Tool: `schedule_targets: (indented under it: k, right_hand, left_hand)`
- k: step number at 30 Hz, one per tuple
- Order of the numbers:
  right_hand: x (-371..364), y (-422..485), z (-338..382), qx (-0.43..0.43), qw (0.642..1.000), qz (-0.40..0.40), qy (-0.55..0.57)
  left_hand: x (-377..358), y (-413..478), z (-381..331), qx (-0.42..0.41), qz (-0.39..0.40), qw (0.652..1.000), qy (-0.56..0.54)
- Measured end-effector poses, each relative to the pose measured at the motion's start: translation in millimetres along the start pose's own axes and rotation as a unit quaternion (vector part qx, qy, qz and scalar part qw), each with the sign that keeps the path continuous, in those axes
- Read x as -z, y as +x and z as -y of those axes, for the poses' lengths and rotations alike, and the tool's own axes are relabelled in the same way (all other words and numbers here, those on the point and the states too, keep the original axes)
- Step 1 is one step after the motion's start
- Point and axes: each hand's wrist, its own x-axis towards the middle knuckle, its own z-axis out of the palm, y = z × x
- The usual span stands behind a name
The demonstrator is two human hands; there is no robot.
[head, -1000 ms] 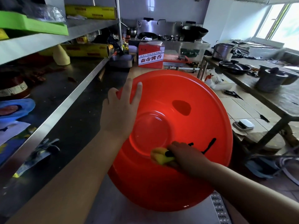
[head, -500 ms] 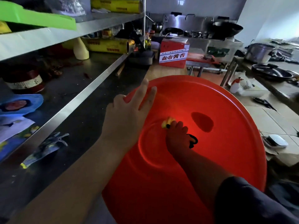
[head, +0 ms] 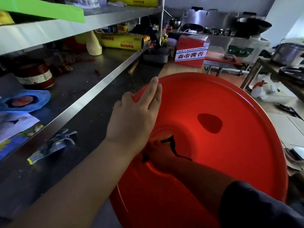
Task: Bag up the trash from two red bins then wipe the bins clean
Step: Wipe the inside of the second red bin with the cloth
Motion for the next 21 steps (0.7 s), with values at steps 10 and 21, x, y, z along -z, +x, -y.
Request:
schedule_targets:
  k: [10,21]
  right_hand:
    - [-26,7,-28,0.096,0.983,-0.128,-0.092]
    - [13,-4,-61,-0.137,0.963,-0.225,-0.047]
  left_hand:
    - [4,-6,0,0.019,0.034,0.999,0.004]
    - [-2,-12,5,0.013,-0.019,0.999,-0.026]
